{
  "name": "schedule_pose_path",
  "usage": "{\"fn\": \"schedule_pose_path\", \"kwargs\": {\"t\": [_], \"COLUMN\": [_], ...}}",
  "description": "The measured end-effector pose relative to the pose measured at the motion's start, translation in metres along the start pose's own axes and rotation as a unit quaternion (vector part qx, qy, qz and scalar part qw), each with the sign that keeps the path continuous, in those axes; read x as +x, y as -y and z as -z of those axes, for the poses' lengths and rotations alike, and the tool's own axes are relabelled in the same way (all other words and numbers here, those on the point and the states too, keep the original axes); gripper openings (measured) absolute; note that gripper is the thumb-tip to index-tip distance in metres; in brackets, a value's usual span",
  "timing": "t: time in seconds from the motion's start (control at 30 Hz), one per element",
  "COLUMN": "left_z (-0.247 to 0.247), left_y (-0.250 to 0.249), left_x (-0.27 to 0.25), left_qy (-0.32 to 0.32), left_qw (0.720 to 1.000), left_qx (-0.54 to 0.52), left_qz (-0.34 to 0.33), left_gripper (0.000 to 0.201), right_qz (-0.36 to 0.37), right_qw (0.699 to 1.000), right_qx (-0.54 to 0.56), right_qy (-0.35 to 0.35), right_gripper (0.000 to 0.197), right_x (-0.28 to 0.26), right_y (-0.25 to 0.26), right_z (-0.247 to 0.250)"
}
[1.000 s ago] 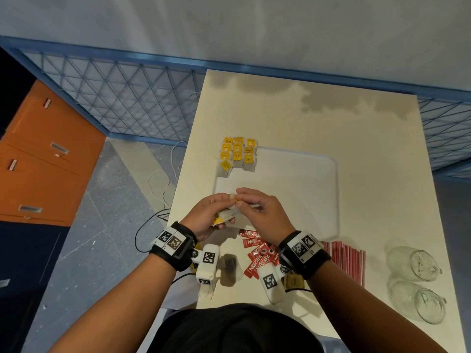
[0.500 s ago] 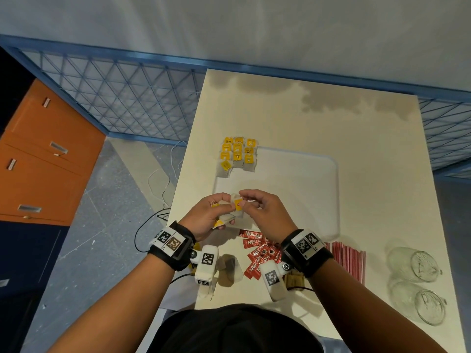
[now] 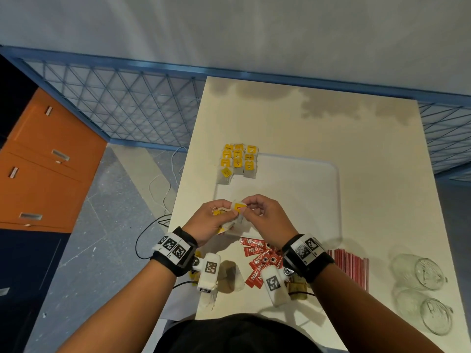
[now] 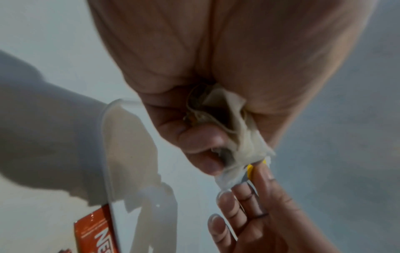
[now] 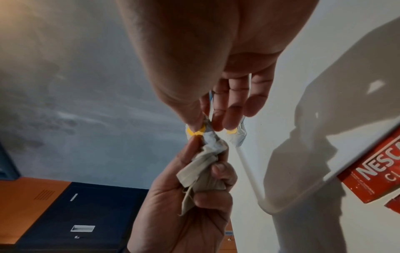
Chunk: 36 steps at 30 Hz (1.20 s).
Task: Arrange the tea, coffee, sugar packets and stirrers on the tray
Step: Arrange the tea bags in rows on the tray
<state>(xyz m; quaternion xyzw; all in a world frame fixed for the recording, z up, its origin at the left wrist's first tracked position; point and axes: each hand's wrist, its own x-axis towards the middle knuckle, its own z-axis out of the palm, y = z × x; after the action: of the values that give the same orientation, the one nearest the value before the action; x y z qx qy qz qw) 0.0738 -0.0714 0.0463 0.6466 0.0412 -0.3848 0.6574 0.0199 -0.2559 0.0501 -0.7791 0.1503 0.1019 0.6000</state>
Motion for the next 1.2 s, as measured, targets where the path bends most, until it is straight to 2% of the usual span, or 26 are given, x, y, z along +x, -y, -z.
{"fn": "schedule_pose_path", "kwargs": {"t": [0.13,0.33,0.43,0.57,0.67,0.93,1.2], "left_z": [-0.001,0.008,0.011,0.014,0.015,0.017,0.022], "left_y": [-0.002,0.002,-0.002,-0.008,-0.014,-0.020,-0.010], "left_x": [0.007,0.020,0.026,0.035,0.040,0.051,0.060], "left_qy": [-0.013,-0.036,-0.045,-0.035,-0.025,-0.028,-0.028], "left_qw": [1.000,0.994,0.988,0.967,0.947,0.944,0.951], "left_qx": [-0.015,-0.082,-0.117,-0.221,-0.290,-0.304,-0.283], "left_qz": [0.002,0.061,0.086,0.124,0.136,0.126,0.118], "left_gripper": [0.014,0.024,0.021,0.026,0.030,0.030,0.038], "right_qz": [0.007,0.008,0.016,0.018,0.010,-0.031,-0.029], "right_qw": [1.000,0.999,0.996,0.993,0.990,0.980,0.971], "right_qx": [-0.020,-0.012,-0.038,-0.097,-0.128,-0.186,-0.225], "right_qy": [0.000,-0.047,-0.073,-0.063,-0.051,-0.068,-0.076], "right_gripper": [0.009,0.010,0.011,0.012,0.004,0.008,0.007], "right_x": [0.009,0.041,0.062,0.089,0.102,0.128,0.133], "right_y": [-0.004,-0.005,-0.005,-0.009,-0.011,-0.020,-0.015], "right_z": [-0.002,0.001,0.003,0.001,-0.003,-0.015,-0.013]}}
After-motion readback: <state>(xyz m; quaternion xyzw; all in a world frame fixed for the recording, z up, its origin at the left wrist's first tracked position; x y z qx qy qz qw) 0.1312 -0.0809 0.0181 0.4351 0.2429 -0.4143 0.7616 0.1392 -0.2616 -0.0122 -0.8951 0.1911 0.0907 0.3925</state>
